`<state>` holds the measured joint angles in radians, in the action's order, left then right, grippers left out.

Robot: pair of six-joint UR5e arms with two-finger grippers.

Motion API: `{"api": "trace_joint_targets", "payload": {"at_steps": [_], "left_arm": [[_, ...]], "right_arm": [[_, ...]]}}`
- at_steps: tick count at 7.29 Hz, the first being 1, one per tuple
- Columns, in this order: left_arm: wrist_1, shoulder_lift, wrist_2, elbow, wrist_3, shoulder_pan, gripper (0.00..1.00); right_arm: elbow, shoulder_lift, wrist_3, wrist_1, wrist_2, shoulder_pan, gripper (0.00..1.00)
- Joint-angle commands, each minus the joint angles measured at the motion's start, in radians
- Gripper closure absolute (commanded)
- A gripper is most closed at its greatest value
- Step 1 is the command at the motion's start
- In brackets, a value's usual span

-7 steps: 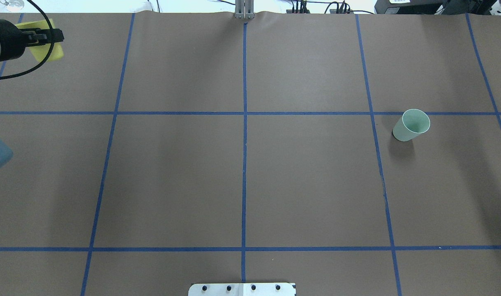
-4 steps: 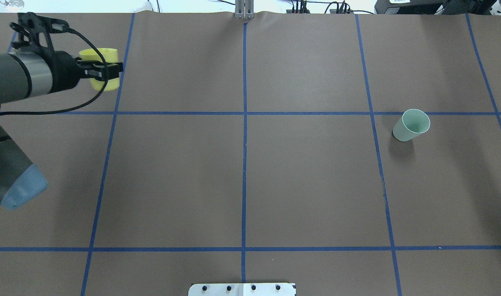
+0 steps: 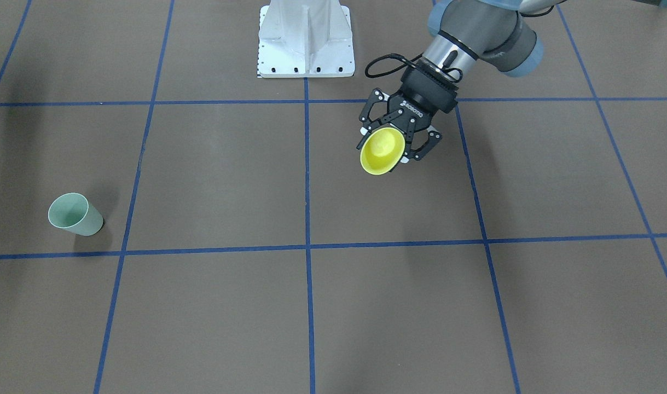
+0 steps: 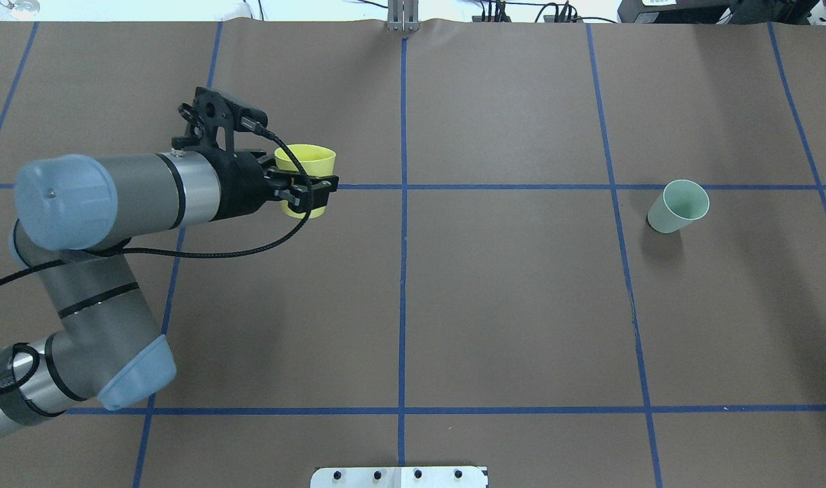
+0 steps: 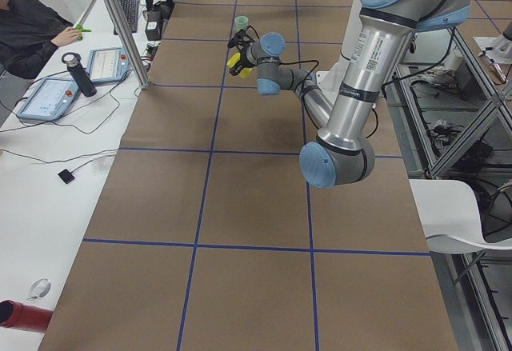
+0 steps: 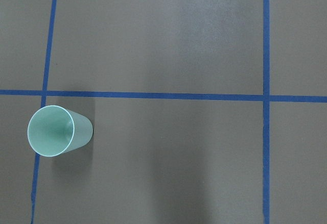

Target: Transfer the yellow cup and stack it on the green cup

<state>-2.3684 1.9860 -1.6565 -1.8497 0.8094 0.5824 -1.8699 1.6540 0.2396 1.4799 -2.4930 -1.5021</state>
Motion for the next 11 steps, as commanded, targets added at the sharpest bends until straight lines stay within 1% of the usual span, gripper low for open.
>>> {"api": "trace_joint_targets", "payload": {"at_steps": [1,2,3,5,6,7,9,10,11], "left_arm": [[0.003,0.025,0.003,0.006,-0.003,-0.058,1.0],[0.002,0.027,0.004,0.006,-0.004,-0.079,1.0],[0.001,0.039,0.003,0.004,-0.004,-0.081,1.0],[0.0,0.034,0.001,0.006,-0.007,-0.084,1.0],[-0.005,0.034,0.001,0.007,-0.048,-0.09,1.0],[-0.023,0.03,-0.002,0.015,-0.197,-0.098,1.0],[-0.188,0.042,-0.012,0.096,-0.24,-0.13,1.0],[-0.243,0.059,-0.044,0.121,-0.298,-0.145,1.0],[-0.252,0.071,-0.054,0.125,-0.321,-0.145,1.0]], "right_arm": [[0.001,-0.119,0.138,-0.003,0.0,0.08,0.02],[0.023,-0.237,0.256,0.003,0.0,0.199,0.02],[0.031,-0.317,0.336,-0.001,0.003,0.282,0.02],[0.021,-0.422,0.445,-0.003,0.003,0.415,0.02],[0.024,-0.478,0.527,-0.003,0.003,0.46,0.02],[0.028,-0.506,0.53,-0.003,0.005,0.492,0.02],[0.026,-0.555,0.553,-0.003,0.005,0.542,0.03],[0.023,-0.572,0.553,-0.004,0.005,0.559,0.03],[0.028,-0.583,0.553,-0.045,0.005,0.577,0.03]]}}
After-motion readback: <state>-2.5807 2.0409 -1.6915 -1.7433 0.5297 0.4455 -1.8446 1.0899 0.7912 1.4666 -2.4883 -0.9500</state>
